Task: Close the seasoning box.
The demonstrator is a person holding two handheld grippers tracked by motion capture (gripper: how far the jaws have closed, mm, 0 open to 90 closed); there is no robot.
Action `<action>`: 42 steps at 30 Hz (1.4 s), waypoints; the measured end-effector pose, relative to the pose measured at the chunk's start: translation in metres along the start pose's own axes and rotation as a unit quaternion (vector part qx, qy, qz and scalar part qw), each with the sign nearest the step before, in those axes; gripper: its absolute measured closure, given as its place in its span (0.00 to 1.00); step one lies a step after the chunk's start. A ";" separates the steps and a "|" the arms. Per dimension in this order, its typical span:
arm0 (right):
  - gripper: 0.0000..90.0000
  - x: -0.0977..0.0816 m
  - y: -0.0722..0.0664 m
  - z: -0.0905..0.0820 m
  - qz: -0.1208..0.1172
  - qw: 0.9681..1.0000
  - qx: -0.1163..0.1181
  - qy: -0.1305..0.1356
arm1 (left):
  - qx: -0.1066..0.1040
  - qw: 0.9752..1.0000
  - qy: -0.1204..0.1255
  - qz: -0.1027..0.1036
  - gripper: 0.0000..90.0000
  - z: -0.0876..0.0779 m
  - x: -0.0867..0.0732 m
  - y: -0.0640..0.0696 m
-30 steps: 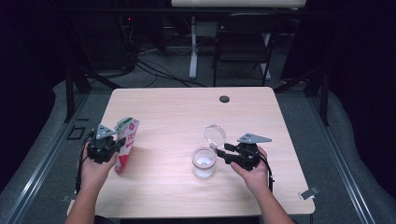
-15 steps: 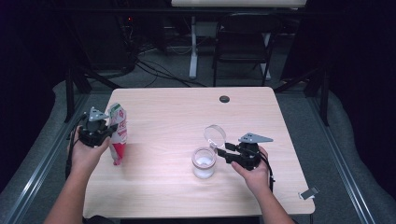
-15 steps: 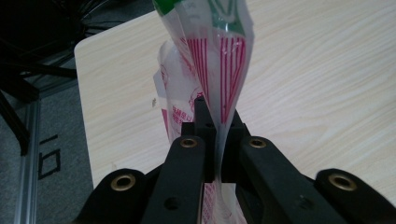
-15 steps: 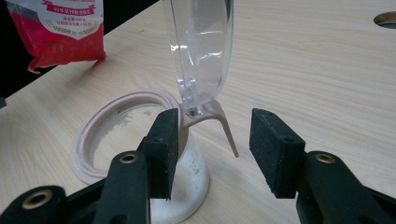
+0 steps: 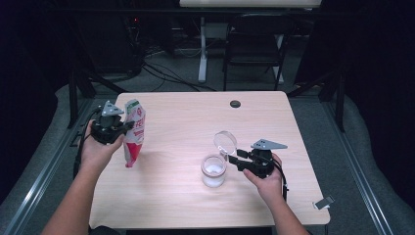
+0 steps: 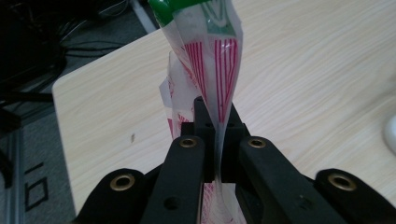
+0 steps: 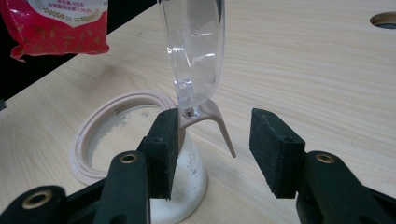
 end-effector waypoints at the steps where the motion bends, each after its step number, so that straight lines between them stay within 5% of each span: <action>1: 0.58 0.000 0.000 0.000 0.000 1.000 0.000 0.000 | -0.008 1.000 0.001 0.001 1.00 0.001 0.003 0.004; 10: 0.58 0.000 0.001 -0.001 0.002 1.000 0.000 0.002 | -0.070 0.997 0.005 0.026 1.00 0.018 0.023 0.043; 16: 0.58 0.001 0.001 -0.002 0.011 1.000 0.002 0.012 | -0.090 0.995 0.001 0.046 1.00 0.025 0.031 0.062; 25: 0.60 0.003 0.000 -0.005 -0.004 1.000 -0.005 0.015 | -0.141 0.987 0.001 0.076 1.00 0.034 0.031 0.097; 33: 0.62 0.008 -0.009 -0.010 -0.037 0.999 0.004 0.020 | -0.197 0.977 0.009 0.086 1.00 0.033 0.007 0.118; 37: 0.66 0.010 -0.014 -0.016 -0.056 0.998 0.012 0.022 | -0.201 0.976 0.021 0.084 1.00 0.023 -0.009 0.120; 42: 0.69 0.018 -0.017 -0.029 -0.080 0.995 0.006 0.056 | -0.207 0.976 0.034 0.065 1.00 0.013 -0.036 0.116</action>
Point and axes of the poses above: each handheld gripper's, and its own axes: z roughly forward along the jaws, x roughly out of its top, y roughly to its right, the point moved 2 cm from there along z, roughly forward along the jaws, and after that the axes turned 4 degrees about y, right-handed, at the moved point
